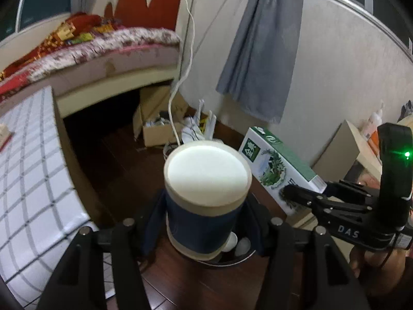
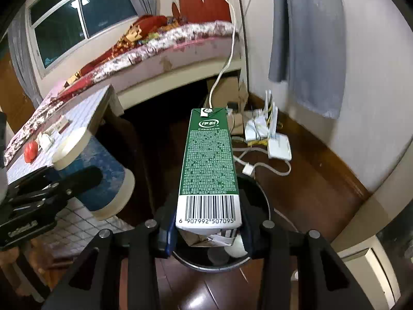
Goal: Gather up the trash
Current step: 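Carry the cup and milk carton from the table over the black bin, then open both tools to drop the cup and carton into the bin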
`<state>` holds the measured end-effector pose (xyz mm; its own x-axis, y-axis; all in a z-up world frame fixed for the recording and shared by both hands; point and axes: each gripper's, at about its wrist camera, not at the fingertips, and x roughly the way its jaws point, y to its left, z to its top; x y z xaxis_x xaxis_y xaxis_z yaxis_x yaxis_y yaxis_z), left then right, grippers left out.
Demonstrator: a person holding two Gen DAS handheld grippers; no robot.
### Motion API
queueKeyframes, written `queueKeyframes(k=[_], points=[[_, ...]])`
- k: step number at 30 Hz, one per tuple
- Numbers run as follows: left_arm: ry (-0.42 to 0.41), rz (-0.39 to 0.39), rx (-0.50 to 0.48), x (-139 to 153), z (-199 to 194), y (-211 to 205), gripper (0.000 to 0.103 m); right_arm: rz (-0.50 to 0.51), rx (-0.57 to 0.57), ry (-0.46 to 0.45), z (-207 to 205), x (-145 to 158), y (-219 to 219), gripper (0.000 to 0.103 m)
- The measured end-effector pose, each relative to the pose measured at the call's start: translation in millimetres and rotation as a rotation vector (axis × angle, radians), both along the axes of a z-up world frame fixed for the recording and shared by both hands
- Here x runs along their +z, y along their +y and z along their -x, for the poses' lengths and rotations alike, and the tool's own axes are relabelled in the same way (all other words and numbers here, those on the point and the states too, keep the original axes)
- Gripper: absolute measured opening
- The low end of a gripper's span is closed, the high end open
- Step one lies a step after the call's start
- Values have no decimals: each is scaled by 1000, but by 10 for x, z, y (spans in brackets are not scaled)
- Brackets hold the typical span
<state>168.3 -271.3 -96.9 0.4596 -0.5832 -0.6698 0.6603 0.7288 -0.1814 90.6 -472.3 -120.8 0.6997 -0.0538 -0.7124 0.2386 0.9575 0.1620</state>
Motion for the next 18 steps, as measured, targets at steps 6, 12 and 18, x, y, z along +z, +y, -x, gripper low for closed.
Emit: queueKeyframes(k=[6, 12, 18], points=[[55, -27, -37, -236, -72, -157, 58, -132, -4, 49, -109, -278, -201, 42], [91, -55, -51, -418, -117, -290, 58, -117, -37, 127, -271, -445, -264, 42], [124, -64, -59, -568, -161, -356, 58, -153, -37, 178, -362, -670, -360, 42]])
